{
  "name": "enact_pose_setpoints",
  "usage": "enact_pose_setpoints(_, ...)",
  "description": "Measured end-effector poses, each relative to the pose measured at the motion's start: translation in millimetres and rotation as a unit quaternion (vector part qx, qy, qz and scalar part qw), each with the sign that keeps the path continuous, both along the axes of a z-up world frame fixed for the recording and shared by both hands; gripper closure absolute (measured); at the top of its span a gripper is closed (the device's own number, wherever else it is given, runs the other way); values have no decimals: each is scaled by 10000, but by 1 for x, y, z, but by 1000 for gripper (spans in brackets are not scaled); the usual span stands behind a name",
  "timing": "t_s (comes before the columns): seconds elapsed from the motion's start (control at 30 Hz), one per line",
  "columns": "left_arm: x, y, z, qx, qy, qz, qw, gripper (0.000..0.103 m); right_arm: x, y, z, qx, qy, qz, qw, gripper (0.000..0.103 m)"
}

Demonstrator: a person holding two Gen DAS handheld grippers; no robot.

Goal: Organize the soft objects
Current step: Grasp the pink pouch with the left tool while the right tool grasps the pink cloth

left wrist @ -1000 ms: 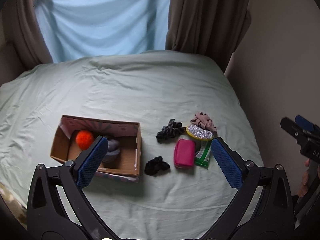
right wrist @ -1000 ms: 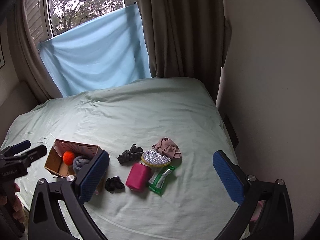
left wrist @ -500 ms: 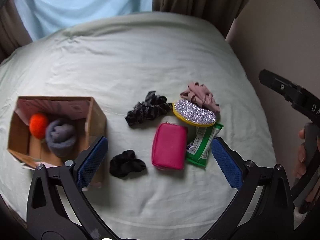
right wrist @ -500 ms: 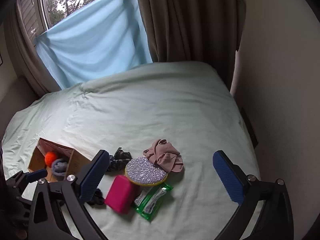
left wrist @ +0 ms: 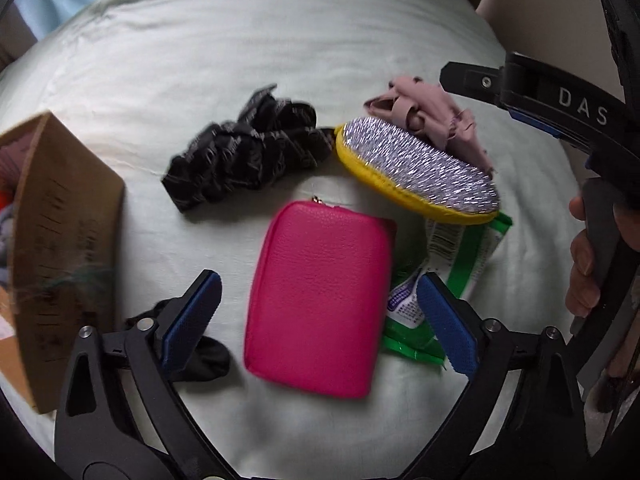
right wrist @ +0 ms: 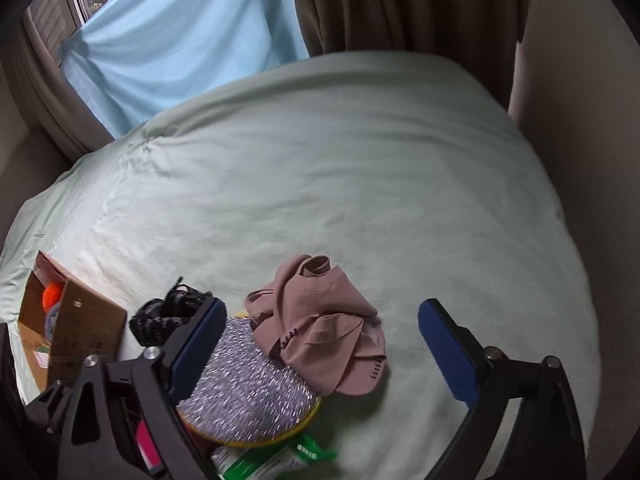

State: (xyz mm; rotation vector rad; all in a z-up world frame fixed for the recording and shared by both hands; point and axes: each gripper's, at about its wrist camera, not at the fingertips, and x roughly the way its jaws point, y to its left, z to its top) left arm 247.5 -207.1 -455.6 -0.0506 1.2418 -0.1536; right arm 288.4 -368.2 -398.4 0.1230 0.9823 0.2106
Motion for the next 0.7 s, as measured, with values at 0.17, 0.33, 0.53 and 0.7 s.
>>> enact_pose_setpoints(0.17,6,-4,-18,47,123,15,9999,15,16,6,-32,81,170,120,9998,11)
enact_pose_setpoints(0.33,12,-7,-29,90,221,65,9997,23,27,10,-56,197,421,204,9987,30)
enact_pose_setpoints(0.53,14,-13,-32,193,234,-42,9995,31,30,14,-62,48,428,204,9989,45)
enact_pose_setpoints(0.7,16,-12,-30,225,198,-158,9994,38,29,11,-62,-49,417,26,9991,57)
